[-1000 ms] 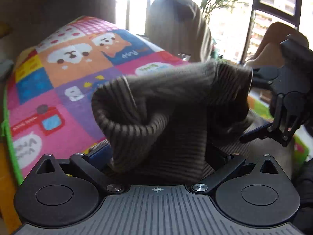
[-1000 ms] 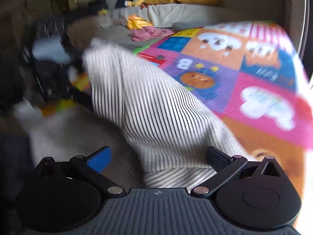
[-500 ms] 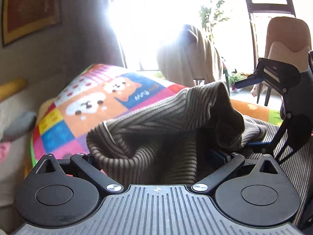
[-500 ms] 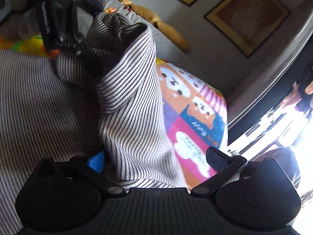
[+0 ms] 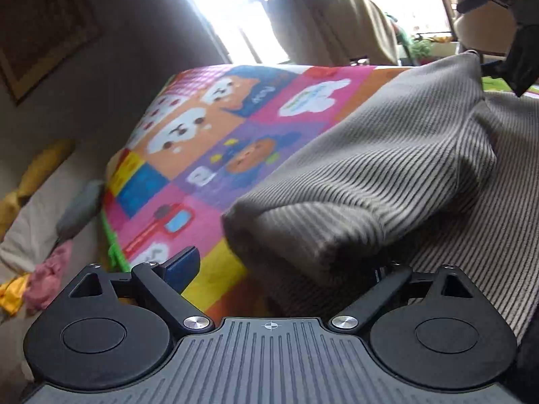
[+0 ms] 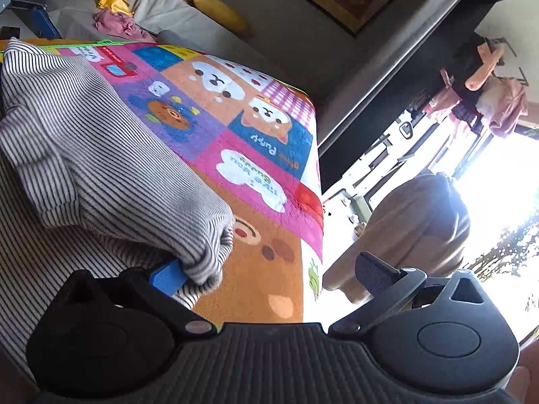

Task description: Fold clothes

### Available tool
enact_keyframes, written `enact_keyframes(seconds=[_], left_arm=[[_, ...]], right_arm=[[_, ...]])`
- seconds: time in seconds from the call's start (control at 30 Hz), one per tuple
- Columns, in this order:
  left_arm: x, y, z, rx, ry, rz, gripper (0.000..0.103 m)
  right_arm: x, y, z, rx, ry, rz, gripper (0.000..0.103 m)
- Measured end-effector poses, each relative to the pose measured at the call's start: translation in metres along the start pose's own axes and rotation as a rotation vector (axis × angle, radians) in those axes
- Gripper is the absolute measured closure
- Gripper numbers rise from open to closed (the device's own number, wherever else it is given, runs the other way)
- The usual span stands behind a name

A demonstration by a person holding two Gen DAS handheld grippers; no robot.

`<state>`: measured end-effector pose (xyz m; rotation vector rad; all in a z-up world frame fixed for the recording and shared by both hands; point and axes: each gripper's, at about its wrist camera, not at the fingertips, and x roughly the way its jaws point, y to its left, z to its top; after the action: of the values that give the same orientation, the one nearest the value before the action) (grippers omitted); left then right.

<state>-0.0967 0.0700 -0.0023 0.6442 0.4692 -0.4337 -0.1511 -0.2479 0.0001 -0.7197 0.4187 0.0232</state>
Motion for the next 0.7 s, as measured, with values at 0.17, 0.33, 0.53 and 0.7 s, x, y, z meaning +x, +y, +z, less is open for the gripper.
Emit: enact_keyframes(seconds=[0.17,0.33,0.53,0.7], left_arm=[[-0.030,0.022,-0.012,0.057,0.046,0.164,0.006],[-0.058,0.081,-0.015,-0.311,0.008,-0.074,0.004],[-0.002,0.111,0.001,-0.823,0.029,-0.566,0.001],[0.050,0.095,0.016,-0.846,0.115,-0.586,0.001]], right_arm=[[0.010,-0.010,-0.020,0.019,0.073,-0.032,0.000],[0.006,-0.067,-0.030,0.428,0.079,0.264,0.000],[0.061,-0.111,-0.014,0.956,0.100,0.766,0.000],[0.139,-0.100,0.002,1.143,0.264,0.908,0.000]])
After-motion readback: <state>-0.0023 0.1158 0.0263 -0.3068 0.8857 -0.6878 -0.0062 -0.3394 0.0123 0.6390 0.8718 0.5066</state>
